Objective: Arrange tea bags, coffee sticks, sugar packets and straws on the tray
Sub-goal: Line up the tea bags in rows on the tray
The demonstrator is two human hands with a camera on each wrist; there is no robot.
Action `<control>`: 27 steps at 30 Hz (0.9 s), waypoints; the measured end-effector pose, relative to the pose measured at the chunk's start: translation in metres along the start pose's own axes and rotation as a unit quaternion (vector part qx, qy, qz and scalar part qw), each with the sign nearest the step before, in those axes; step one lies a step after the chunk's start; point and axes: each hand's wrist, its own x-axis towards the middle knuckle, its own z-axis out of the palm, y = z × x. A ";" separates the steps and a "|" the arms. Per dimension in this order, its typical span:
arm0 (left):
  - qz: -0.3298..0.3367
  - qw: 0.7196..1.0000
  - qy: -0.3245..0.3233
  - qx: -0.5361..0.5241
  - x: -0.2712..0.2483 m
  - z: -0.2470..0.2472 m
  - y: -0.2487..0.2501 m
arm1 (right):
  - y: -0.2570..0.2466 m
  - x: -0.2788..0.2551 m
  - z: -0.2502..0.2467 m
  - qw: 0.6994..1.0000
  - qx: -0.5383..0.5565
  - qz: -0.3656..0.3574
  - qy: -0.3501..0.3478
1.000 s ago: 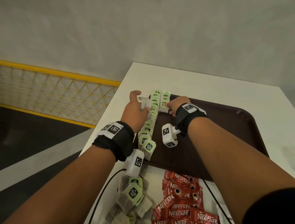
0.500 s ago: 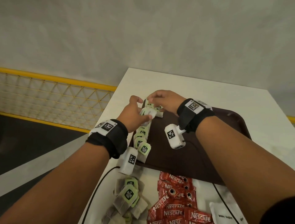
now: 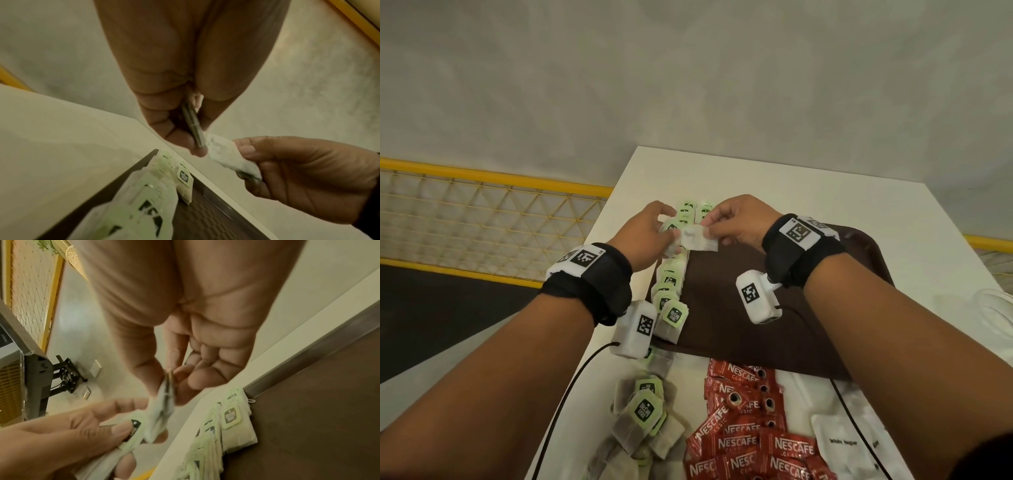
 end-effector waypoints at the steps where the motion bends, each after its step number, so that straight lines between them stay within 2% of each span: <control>1: -0.002 1.000 0.006 -0.016 0.000 0.001 -0.001 | 0.002 0.000 -0.001 1.000 0.001 -0.003 0.030; 4: 0.008 0.999 0.037 -0.019 0.000 0.007 -0.002 | 0.003 0.002 0.002 0.995 0.007 -0.021 0.100; 6: 0.012 0.997 0.069 -0.013 0.001 0.012 0.000 | 0.000 0.002 0.007 0.992 0.013 -0.040 0.119; 8: 0.004 0.996 0.089 -0.030 0.002 0.015 0.004 | -0.004 0.001 0.015 0.991 0.012 -0.063 0.120; 12: -0.067 0.980 0.093 -0.163 0.006 0.014 0.013 | -0.011 -0.001 0.027 0.988 -0.025 -0.102 0.115; 14: -0.082 0.974 0.096 -0.187 0.006 0.014 0.016 | -0.011 0.000 0.030 0.987 -0.043 -0.108 0.108; 17: -0.068 0.977 0.102 -0.175 0.007 0.015 0.016 | -0.008 0.000 0.032 0.987 -0.053 -0.110 0.102; 22: -0.049 0.975 0.116 -0.181 0.015 0.015 0.007 | -0.002 -0.001 0.035 0.989 0.009 -0.118 0.092; 25: -0.018 0.982 0.118 -0.145 0.017 0.014 0.002 | 0.001 0.004 0.031 0.980 0.060 -0.109 0.157; 27: -0.002 0.985 0.105 -0.135 0.017 0.016 0.000 | 0.005 0.009 0.027 0.980 0.066 -0.065 0.177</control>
